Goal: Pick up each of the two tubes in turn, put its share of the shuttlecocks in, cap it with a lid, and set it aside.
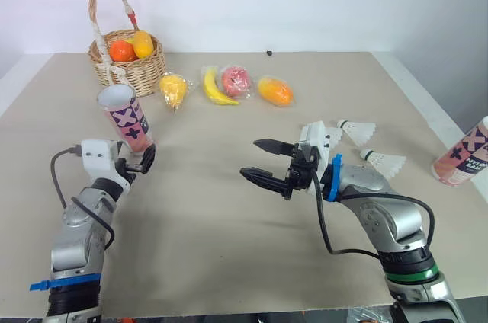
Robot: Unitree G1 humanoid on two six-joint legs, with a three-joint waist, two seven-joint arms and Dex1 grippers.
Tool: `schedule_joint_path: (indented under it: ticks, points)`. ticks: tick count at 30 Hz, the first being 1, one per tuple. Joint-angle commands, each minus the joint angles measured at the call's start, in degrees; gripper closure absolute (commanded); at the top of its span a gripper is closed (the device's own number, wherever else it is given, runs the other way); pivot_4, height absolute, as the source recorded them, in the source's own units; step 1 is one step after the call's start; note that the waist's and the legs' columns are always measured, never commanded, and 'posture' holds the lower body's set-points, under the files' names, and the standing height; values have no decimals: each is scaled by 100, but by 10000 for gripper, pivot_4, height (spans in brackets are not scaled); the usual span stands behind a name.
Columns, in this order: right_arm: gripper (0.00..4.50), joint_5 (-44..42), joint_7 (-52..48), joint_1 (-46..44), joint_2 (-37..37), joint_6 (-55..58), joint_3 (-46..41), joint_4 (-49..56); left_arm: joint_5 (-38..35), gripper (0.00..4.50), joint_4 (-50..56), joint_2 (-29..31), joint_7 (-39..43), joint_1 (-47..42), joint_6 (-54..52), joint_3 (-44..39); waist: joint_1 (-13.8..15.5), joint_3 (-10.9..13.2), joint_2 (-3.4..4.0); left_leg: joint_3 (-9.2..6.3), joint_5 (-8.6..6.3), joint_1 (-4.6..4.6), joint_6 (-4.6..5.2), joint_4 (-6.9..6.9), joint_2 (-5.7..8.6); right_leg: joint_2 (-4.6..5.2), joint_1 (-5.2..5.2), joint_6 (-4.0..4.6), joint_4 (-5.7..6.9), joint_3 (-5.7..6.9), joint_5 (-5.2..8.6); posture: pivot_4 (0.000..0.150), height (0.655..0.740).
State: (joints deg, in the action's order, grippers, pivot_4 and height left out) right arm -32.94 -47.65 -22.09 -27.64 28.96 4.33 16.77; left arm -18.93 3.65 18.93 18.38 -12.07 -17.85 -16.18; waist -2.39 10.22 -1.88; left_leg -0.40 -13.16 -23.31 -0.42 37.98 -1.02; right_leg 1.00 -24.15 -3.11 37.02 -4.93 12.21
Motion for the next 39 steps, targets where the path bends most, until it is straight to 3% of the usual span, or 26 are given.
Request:
schedule_joint_path:
  ticks: [1,12,39]
  points:
    - [682,-53,83,45,-32,-3,-166,309,84,0,-255,101,-97,-320,95,-50,-4,0,0,-1,0,-1,0,0,-3,-2,-1,2,0,2,-1,1500,7298]
    - [682,-70,228,177,-63,70,-261,460,234,0,-692,124,-229,-820,119,79,-3,0,0,-5,0,-1,0,1,-7,-5,-1,6,0,7,-4,1500,7298]
    - [682,-91,551,360,-152,268,-417,764,801,0,-4512,116,-203,-3316,1305,291,0,0,-2,-21,2,-13,-3,1,10,-2,-1,3,0,7,-6,1500,7298]
